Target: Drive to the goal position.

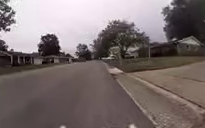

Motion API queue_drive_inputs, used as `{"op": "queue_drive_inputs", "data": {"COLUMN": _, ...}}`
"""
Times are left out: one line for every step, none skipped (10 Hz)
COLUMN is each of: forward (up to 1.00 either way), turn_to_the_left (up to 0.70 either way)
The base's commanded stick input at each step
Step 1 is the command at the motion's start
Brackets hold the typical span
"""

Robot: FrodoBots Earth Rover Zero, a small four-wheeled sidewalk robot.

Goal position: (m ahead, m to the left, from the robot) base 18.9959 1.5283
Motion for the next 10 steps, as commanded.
{"op": "queue_drive_inputs", "data": {"forward": 1.00, "turn_to_the_left": 0.00}}
{"op": "queue_drive_inputs", "data": {"forward": 1.00, "turn_to_the_left": 0.00}}
{"op": "queue_drive_inputs", "data": {"forward": 1.00, "turn_to_the_left": 0.00}}
{"op": "queue_drive_inputs", "data": {"forward": 1.00, "turn_to_the_left": 0.00}}
{"op": "queue_drive_inputs", "data": {"forward": 1.00, "turn_to_the_left": 0.00}}
{"op": "queue_drive_inputs", "data": {"forward": 1.00, "turn_to_the_left": 0.00}}
{"op": "queue_drive_inputs", "data": {"forward": 1.00, "turn_to_the_left": 0.00}}
{"op": "queue_drive_inputs", "data": {"forward": 1.00, "turn_to_the_left": 0.00}}
{"op": "queue_drive_inputs", "data": {"forward": 1.00, "turn_to_the_left": 0.00}}
{"op": "queue_drive_inputs", "data": {"forward": 1.00, "turn_to_the_left": 0.00}}
